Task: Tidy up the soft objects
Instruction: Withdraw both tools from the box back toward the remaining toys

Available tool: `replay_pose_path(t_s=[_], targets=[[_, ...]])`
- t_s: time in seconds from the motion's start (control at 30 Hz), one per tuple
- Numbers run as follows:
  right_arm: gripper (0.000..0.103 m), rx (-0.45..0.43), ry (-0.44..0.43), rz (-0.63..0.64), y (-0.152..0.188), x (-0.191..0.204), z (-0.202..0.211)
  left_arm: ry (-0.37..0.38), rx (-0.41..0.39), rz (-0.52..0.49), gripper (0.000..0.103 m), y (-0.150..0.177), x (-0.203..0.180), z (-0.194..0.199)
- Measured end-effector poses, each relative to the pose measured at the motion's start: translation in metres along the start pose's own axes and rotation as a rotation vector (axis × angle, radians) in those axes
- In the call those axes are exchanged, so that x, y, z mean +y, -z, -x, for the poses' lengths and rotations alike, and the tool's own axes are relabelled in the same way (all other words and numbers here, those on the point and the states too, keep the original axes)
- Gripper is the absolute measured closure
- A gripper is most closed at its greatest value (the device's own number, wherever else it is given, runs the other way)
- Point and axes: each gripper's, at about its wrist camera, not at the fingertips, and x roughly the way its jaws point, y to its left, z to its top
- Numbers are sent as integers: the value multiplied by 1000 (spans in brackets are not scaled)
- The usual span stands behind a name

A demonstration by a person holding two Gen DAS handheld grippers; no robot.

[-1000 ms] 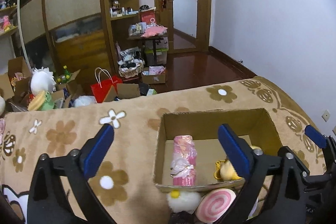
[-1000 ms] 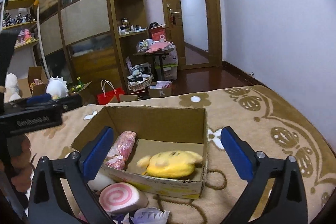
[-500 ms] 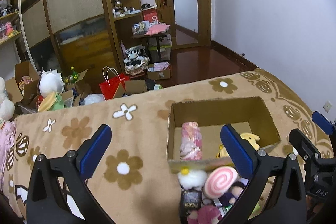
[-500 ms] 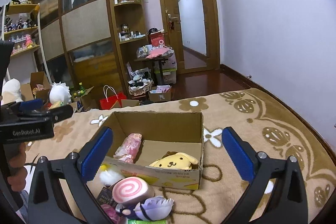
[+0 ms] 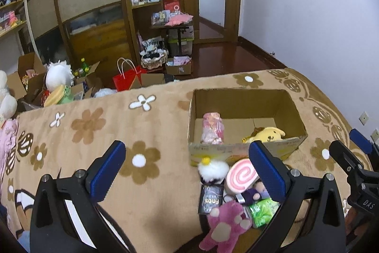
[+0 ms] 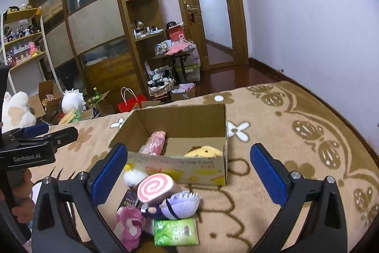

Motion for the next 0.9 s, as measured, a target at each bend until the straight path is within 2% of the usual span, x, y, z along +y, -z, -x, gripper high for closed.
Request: replay_pose_path(t_s=[0.5, 0.9], targets=[[0, 92, -9, -55, 31, -10, -10, -21, 93, 21, 1, 33, 16, -7], [0, 164, -14, -97, 51, -22, -32, 22, 129, 37, 1, 52, 18, -25]])
